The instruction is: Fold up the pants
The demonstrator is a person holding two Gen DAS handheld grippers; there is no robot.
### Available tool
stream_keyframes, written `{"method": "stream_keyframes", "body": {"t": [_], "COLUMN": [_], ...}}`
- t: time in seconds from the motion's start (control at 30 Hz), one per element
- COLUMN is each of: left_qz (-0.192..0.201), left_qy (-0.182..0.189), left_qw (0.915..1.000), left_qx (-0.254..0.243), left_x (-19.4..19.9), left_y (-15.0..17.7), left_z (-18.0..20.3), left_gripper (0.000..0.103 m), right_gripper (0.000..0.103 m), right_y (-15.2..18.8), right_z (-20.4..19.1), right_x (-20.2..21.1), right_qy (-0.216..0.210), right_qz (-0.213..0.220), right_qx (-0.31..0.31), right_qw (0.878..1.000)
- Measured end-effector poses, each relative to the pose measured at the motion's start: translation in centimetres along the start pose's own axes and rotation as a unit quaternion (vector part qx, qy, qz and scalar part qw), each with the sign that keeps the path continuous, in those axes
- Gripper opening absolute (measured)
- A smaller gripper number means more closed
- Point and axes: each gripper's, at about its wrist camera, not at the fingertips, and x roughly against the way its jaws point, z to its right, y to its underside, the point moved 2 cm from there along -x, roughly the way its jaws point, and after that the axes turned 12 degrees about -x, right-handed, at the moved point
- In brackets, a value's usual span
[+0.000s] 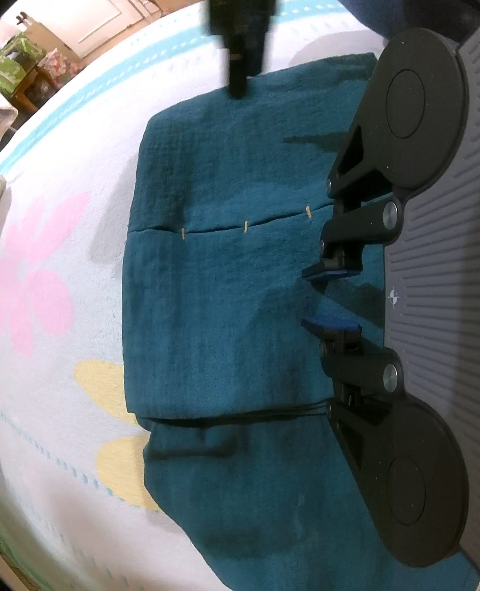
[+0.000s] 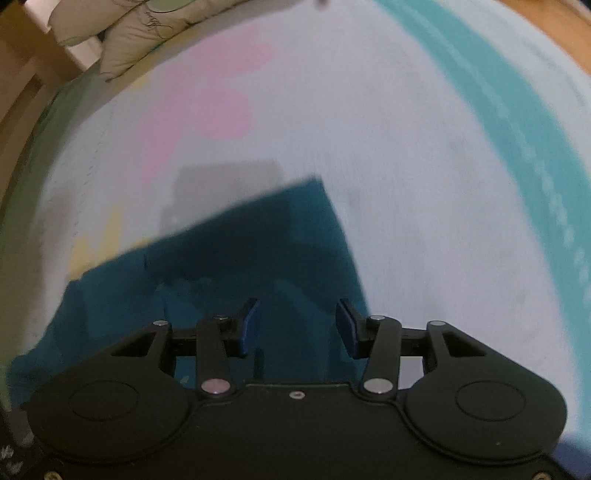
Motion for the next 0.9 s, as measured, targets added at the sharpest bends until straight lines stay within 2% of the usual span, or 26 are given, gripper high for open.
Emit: {"method": "stream_keyframes", "body": {"t": [0.07, 0.23, 0.37, 0.57, 0.77, 0.9], "left_qz": [0.0, 0.002, 0.002, 0.007, 0.018, 0.024], "left_qy": [0.002, 0.004, 0.003, 0.003, 0.013, 0.027], "left_qw": [1.0, 1.0, 1.0, 0.9999, 0.9995, 0.9981], "left_qx": [0.004, 0.003, 0.005, 0.007, 0.024, 0.051], "left_x": [-0.2, 0.1, 0.3, 0.4, 0.6, 0.7], "left_y": [0.0, 0.1, 0.1, 0.4, 0.9, 1.3], "left_z": [-0.1, -0.3, -0.3, -0.3, -0.9, -1.8], "left_gripper": [0.02, 0.02, 0.02, 0.02, 0.02, 0.02], "right_gripper": [0.053, 0.053, 0.056, 0.078, 0.08, 0.088], "right_y": [1.2, 3.7, 5.0, 6.0, 7.1, 6.8], "right_z": [-0.2, -0.2, -1.0, -2.3, -2.0, -1.7], "right_x": [-0.5, -2.8, -3.6, -4.5, -4.4, -4.6], "right_qy": [0.004, 0.063, 0.078, 0.079, 0.082, 0.07], "right_qz": [-0.029, -0.061, -0.038, -0.026, -0.013, -0.018], "right_qx": [0.022, 0.056, 0.105, 0.141, 0.157, 0.162], "right_qw": [0.999, 0.995, 0.991, 0.987, 0.984, 0.984]}}
